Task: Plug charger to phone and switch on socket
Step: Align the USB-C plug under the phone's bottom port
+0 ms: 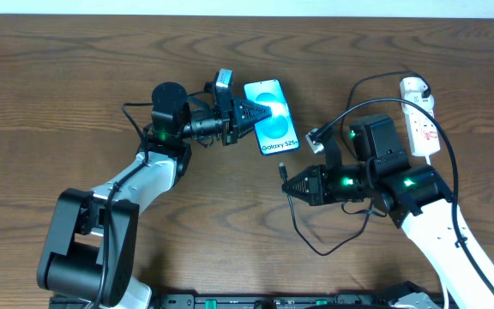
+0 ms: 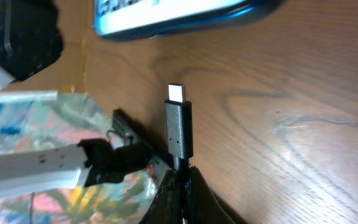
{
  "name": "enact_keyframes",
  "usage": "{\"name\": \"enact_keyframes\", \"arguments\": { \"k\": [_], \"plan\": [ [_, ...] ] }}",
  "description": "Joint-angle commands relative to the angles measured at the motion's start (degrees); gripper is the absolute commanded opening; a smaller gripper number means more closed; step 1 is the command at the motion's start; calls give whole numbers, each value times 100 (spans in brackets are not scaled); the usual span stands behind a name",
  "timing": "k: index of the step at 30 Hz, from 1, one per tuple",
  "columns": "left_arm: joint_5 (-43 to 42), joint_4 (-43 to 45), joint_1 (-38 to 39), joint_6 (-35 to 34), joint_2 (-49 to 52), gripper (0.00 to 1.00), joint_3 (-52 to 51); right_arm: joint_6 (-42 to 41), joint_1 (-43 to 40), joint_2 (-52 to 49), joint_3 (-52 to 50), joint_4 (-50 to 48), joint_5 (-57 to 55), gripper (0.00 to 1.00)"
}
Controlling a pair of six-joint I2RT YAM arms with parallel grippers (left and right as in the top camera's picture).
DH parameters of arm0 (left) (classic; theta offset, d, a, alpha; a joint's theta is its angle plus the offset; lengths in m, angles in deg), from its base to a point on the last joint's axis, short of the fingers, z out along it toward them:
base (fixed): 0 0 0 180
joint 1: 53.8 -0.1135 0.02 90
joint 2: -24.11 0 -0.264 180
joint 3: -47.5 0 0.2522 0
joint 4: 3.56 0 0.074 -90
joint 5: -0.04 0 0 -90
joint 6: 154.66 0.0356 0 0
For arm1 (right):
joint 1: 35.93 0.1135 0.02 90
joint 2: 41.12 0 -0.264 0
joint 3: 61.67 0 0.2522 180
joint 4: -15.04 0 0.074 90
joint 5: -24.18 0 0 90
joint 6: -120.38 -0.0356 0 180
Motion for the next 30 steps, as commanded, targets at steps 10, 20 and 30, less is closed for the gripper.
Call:
{"name": "enact_keyframes", "arguments": {
  "k": [10,20,30],
  "plan": [
    [-118,79,13,474,-44,7,114,4,48,2,7,-24,-442,1],
    [-136,76,13,608,-44,7,114,389,48,2,7,-120,-190,1],
    [-144,76,13,649,-44,7,114,385,48,0,7,-249,-192,1]
  ]
}}
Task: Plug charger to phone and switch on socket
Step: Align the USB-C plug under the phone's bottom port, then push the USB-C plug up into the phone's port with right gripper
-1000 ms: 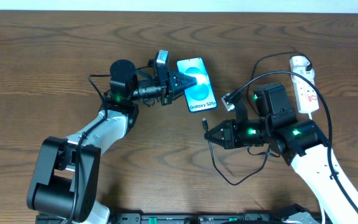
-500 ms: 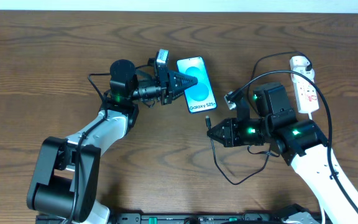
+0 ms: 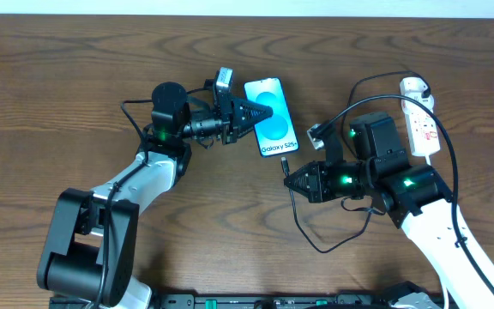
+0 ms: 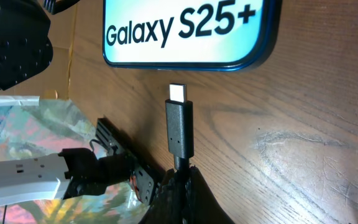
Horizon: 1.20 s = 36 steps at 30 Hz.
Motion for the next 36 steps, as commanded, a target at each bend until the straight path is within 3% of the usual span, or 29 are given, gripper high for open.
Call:
{"name": "enact_keyframes", "arguments": {
  "k": [1,36],
  "plan": [
    [-125,76,13,164,-44,8,114,116,26,0,7,-52,116,1],
    [-162,72,13,240,-44,7,114,-476,249,-4,7,-190,-122,1]
  ]
}}
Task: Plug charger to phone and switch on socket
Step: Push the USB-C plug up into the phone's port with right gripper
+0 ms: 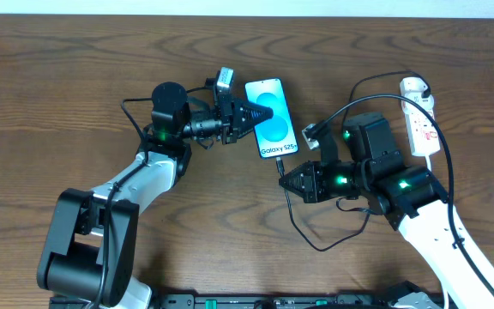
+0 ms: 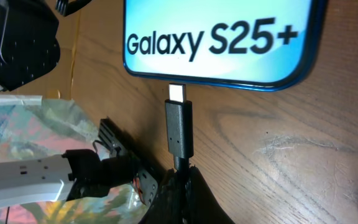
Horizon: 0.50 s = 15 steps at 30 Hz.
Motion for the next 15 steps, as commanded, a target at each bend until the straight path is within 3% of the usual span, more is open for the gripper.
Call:
{"name": "enact_keyframes", "arguments": {
  "k": [1,15],
  "plan": [
    [-76,72,13,9,-44,7,114,-243,39,-4,7,20,-37,1],
    [-81,72,13,11,-44,7,114,-442,35,-4,7,15,-203,1]
  ]
}}
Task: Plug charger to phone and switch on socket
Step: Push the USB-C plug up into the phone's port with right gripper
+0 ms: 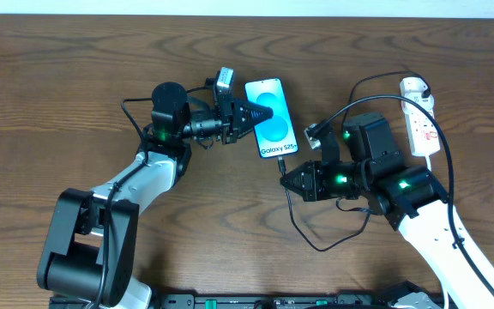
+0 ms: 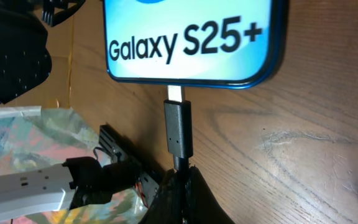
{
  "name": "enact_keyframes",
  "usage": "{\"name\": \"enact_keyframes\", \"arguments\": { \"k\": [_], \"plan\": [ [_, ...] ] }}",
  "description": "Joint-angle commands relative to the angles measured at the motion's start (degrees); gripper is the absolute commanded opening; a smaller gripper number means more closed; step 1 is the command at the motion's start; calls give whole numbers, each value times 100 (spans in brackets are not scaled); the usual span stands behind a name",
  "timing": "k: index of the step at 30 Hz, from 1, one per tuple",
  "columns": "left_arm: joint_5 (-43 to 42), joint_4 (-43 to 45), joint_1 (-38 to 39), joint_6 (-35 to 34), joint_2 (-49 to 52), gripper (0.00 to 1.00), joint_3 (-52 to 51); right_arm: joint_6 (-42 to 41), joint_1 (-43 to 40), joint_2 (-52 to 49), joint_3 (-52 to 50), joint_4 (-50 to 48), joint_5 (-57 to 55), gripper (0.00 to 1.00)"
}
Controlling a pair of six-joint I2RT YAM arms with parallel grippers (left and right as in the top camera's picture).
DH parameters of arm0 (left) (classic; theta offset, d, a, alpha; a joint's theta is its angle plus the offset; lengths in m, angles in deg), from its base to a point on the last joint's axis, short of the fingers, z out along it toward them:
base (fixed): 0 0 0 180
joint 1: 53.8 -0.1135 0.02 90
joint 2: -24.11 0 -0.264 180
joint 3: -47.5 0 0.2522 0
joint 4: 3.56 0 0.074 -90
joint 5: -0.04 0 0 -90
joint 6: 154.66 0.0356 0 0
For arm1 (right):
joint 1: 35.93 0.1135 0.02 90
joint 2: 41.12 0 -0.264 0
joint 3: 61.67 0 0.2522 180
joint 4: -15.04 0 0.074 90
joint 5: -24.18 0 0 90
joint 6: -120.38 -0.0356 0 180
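A blue phone [image 1: 271, 116] lies flat, screen lit with "Galaxy S25+" [image 2: 188, 40]. My left gripper [image 1: 264, 111] reaches in from the left, its fingers shut together with the tip resting on the screen. My right gripper [image 2: 182, 186] is shut on the black charger cable just behind the plug [image 2: 178, 127]. The plug's metal tip [image 2: 176, 93] meets the phone's bottom edge, a little left of its middle; whether it is inside the port cannot be told. In the overhead view the right gripper [image 1: 286, 177] sits just below the phone. The white power strip [image 1: 420, 116] lies at the far right.
The black charger cable [image 1: 316, 243] loops on the wooden table [image 1: 75, 77] below my right arm, and another stretch arcs from behind the arm to the power strip. The left arm's dark wrist body [image 2: 8, 59] lies left of the phone.
In the right wrist view the phone has shifted left, so the plug now stands closer to the middle of its bottom edge. The tip still touches that edge. The left gripper has not moved.
My right gripper first held the plug well short of the phone, off to one side. Then it faced the bottom edge with a small gap. Then the tip reached the edge, left of centre, and now sits nearer the middle. The left gripper stayed on the phone throughout.
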Motion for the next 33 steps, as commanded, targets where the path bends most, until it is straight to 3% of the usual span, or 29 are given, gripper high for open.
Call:
{"name": "enact_keyframes", "arguments": {
  "k": [1,33],
  "plan": [
    [-81,72,13,11,-44,7,114,-129,35,-4,7,-4,-59,1],
    [-81,26,13,315,-42,8,107,131,35,-4,7,35,-20,1]
  ]
}}
